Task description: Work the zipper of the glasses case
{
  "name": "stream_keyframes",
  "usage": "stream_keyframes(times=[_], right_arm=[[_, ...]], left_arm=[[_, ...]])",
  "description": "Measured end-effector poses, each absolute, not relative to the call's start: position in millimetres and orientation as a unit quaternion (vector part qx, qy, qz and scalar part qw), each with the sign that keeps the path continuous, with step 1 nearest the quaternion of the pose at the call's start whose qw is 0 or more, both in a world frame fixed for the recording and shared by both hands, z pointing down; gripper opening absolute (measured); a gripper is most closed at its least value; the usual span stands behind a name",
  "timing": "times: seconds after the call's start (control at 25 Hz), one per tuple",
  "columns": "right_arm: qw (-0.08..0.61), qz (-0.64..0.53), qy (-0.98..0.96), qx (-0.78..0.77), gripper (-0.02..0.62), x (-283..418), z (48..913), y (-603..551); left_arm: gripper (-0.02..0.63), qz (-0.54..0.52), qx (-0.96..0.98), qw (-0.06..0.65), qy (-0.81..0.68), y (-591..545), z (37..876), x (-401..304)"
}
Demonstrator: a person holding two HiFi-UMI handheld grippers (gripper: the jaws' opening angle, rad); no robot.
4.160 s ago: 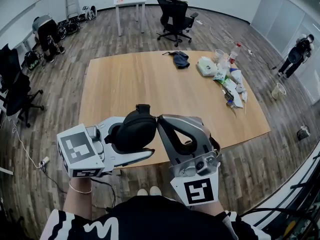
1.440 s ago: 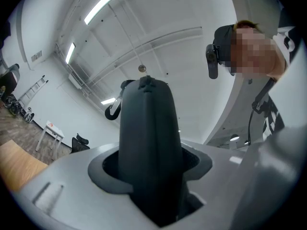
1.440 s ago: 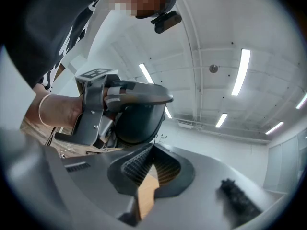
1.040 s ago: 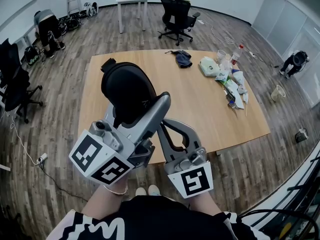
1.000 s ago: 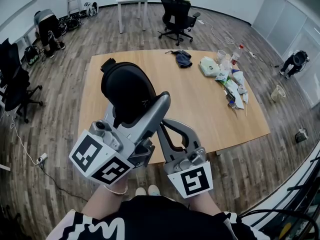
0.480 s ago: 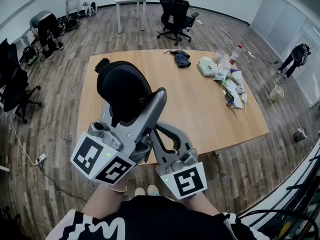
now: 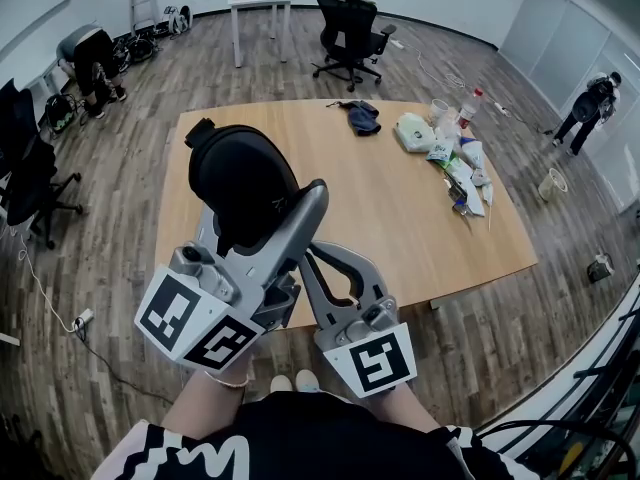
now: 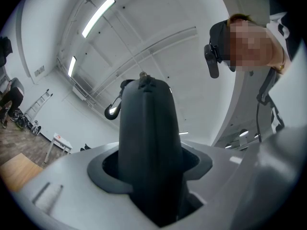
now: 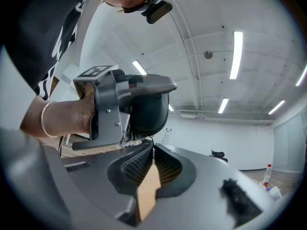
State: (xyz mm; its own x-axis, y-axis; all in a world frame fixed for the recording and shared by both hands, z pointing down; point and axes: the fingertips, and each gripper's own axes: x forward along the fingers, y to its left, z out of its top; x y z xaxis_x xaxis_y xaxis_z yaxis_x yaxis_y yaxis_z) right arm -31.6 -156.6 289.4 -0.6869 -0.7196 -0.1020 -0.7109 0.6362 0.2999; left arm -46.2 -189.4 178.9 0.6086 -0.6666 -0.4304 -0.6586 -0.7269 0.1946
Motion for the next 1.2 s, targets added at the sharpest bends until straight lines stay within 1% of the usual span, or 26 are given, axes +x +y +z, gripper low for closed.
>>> stream_keyframes(times=[0.16,0.32,0.44,0.56,0.68,0.8,0.96,1.2], right_arm=[[0.010,-0.147,-0.905,0.399,0.008,-17.9,290.4,-161.2],[0.004,-0.131,-0.895,0.427,0.007,-12.3,287.5,-162.8],[0.005,-0.116,-0.889,0.443,0.007,-9.3,281.6,-164.7],[0.023,-0.111,-0.888,0.445,0.006,-13.7,286.8,-160.6],[0.011,-0.127,-0.890,0.438,0.006,-23.8,281.5,-157.8],[-0.001,-0.135,-0.893,0.430,0.007,-30.4,278.7,-157.2],[0.001,-0.126,-0.895,0.427,0.007,-34.6,281.1,-156.1],[-0.016,-0.114,-0.902,0.416,0.006,-40.0,279.6,-155.9]], left_arm=[[0.272,-0.226,0.890,-0.012,-0.396,-190.8,181.0,-50.5],[0.272,-0.203,0.880,-0.029,-0.429,-186.4,194.7,-77.3],[0.273,-0.186,0.875,-0.024,-0.446,-185.3,218.5,-83.3],[0.273,-0.148,0.873,-0.031,-0.464,-180.4,250.5,-84.1],[0.273,-0.116,0.873,-0.034,-0.473,-176.1,275.8,-85.5],[0.275,-0.106,0.875,-0.021,-0.472,-174.3,293.5,-85.7],[0.275,-0.091,0.877,-0.017,-0.472,-169.6,305.4,-84.4],[0.275,-0.089,0.881,-0.017,-0.465,-165.7,306.7,-77.8]])
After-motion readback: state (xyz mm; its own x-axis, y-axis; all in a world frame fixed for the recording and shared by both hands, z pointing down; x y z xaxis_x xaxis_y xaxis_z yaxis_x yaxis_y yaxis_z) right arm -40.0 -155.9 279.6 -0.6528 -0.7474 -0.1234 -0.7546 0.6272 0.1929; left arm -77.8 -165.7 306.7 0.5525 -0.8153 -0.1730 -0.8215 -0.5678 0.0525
